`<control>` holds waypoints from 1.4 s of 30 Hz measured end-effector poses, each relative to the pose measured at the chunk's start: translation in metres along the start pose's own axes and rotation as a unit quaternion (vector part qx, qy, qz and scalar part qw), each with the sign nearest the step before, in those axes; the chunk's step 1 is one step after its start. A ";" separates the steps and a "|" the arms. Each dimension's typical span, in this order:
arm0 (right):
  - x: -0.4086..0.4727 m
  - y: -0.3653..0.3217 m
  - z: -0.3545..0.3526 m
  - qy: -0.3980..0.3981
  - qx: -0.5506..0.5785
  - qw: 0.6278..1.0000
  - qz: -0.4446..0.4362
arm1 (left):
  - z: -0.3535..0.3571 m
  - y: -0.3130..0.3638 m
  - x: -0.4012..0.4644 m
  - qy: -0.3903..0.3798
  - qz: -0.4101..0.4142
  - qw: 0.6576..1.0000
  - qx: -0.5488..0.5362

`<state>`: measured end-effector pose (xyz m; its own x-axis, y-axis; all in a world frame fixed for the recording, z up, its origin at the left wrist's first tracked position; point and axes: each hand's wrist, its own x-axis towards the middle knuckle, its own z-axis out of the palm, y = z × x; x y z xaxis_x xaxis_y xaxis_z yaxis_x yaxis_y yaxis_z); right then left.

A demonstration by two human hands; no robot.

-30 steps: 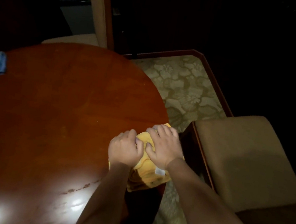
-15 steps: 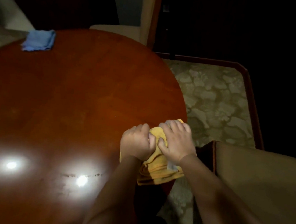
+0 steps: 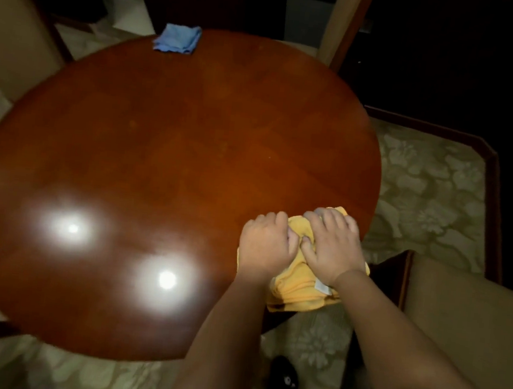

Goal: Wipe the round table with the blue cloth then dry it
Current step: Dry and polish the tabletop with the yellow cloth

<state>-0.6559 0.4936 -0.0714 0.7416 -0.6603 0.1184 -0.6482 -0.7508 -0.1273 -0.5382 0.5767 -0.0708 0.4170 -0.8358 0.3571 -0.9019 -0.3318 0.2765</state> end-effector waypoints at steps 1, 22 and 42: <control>-0.006 -0.011 0.001 0.001 0.001 1.000 -0.004 | -0.005 -0.006 -0.011 0.004 -0.003 1.000 0.003; 0.007 -0.143 0.020 -0.014 0.017 0.997 -0.079 | -0.049 -0.115 -0.068 0.089 -0.114 0.989 0.022; -0.018 -0.139 0.015 0.003 0.045 0.997 -0.067 | -0.054 -0.104 -0.081 0.079 -0.103 0.991 0.025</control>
<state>-0.5766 0.6108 -0.0704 0.8195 -0.5543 0.1453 -0.5249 -0.8279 -0.1976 -0.4721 0.7022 -0.0795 0.6012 -0.6706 0.4346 -0.7991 -0.5118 0.3155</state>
